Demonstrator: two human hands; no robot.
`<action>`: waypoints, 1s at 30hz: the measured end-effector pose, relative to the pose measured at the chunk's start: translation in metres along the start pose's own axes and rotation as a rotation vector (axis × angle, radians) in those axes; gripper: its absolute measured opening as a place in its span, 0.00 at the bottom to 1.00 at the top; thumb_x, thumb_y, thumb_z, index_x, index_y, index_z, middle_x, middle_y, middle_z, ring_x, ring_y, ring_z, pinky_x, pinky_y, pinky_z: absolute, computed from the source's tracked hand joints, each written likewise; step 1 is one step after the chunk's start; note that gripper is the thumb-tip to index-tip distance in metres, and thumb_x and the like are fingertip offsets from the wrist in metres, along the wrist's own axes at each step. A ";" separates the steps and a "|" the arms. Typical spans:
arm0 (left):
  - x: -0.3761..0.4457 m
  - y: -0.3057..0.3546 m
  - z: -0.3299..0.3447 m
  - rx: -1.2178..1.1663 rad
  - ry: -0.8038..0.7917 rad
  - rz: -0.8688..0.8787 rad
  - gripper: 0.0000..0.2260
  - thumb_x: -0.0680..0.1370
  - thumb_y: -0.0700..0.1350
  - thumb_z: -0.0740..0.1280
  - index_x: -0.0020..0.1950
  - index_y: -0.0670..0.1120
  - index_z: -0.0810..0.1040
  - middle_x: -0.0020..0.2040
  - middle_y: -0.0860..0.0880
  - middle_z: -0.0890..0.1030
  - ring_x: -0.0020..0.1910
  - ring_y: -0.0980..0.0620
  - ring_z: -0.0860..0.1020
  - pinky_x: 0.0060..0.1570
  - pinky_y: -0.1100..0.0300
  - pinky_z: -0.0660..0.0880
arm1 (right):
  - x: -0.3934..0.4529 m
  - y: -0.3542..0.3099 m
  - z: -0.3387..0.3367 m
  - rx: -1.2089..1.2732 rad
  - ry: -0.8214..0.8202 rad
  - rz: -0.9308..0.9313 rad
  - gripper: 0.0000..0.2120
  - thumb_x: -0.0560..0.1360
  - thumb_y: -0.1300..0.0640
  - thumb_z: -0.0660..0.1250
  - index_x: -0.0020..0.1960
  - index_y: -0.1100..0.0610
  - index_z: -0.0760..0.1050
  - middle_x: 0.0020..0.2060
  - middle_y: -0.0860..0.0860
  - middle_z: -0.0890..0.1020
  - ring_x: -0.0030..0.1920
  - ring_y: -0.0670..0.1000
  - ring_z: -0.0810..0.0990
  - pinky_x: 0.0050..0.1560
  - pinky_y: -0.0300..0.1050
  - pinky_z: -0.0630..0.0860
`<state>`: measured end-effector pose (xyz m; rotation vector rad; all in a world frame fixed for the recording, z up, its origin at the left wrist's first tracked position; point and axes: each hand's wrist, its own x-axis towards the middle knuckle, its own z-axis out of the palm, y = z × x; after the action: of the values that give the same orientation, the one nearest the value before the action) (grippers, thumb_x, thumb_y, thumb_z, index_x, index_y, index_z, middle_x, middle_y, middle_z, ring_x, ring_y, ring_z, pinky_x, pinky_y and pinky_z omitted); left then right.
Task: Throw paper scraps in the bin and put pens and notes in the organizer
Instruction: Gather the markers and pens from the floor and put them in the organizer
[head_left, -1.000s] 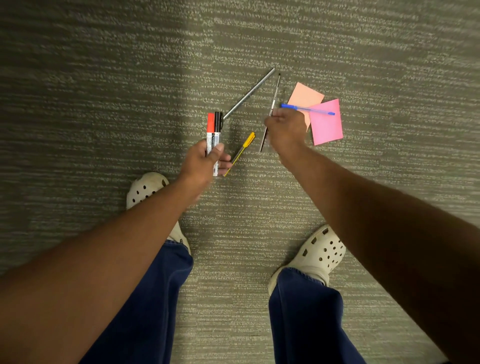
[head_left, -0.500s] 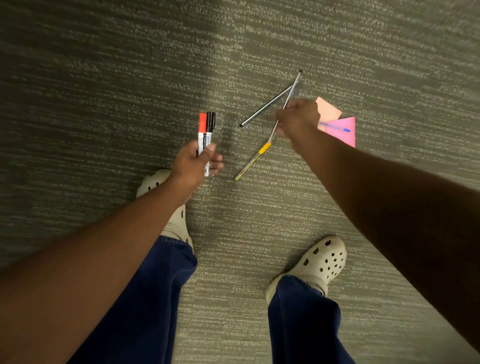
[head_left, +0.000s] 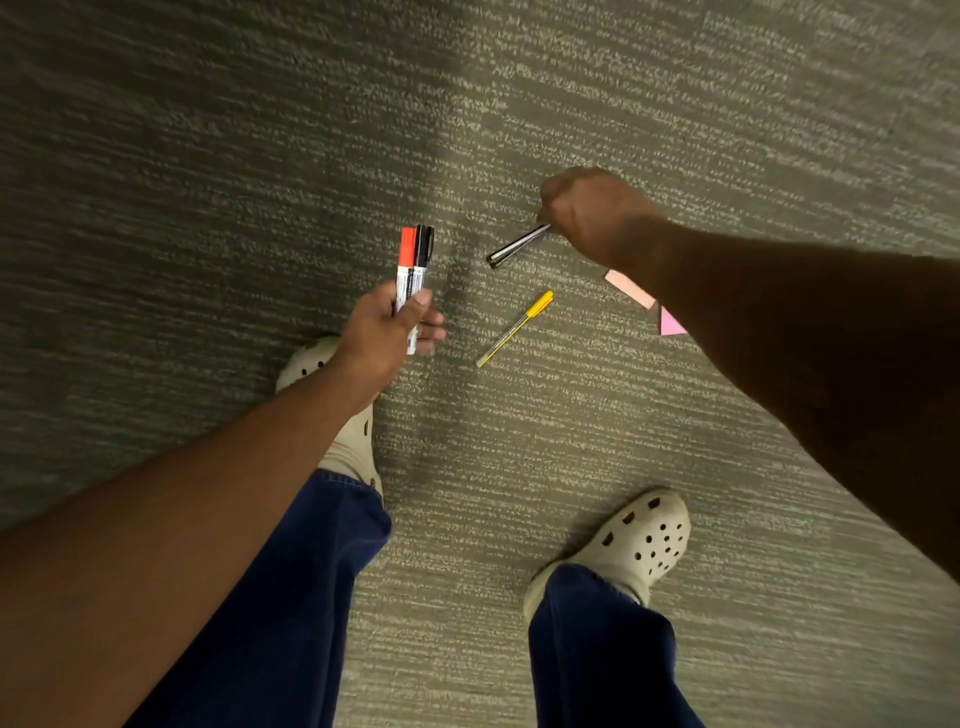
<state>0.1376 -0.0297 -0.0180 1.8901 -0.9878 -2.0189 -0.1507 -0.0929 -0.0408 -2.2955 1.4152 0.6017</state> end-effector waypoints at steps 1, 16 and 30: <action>0.000 0.000 0.000 0.004 0.006 0.003 0.05 0.86 0.45 0.64 0.58 0.46 0.78 0.47 0.43 0.84 0.41 0.51 0.86 0.47 0.52 0.84 | 0.000 -0.002 -0.001 0.009 -0.022 0.015 0.14 0.83 0.59 0.59 0.55 0.65 0.80 0.49 0.61 0.82 0.52 0.64 0.82 0.53 0.57 0.81; -0.148 0.098 0.025 -0.134 0.043 0.109 0.06 0.85 0.45 0.67 0.58 0.44 0.80 0.47 0.43 0.87 0.45 0.45 0.88 0.50 0.51 0.85 | -0.141 -0.051 -0.131 1.688 0.383 0.702 0.13 0.75 0.64 0.76 0.58 0.66 0.81 0.51 0.59 0.86 0.46 0.51 0.84 0.47 0.43 0.82; -0.523 0.359 -0.006 -0.379 -0.054 0.359 0.11 0.83 0.34 0.66 0.63 0.45 0.79 0.54 0.41 0.88 0.44 0.47 0.87 0.49 0.54 0.86 | -0.411 -0.123 -0.509 1.948 0.357 0.488 0.13 0.78 0.65 0.72 0.62 0.63 0.77 0.55 0.60 0.87 0.48 0.51 0.89 0.46 0.43 0.84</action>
<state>0.1229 -0.0052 0.6158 1.3629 -0.8137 -1.8880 -0.1239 -0.0024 0.6177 -0.4631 1.4387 -0.8668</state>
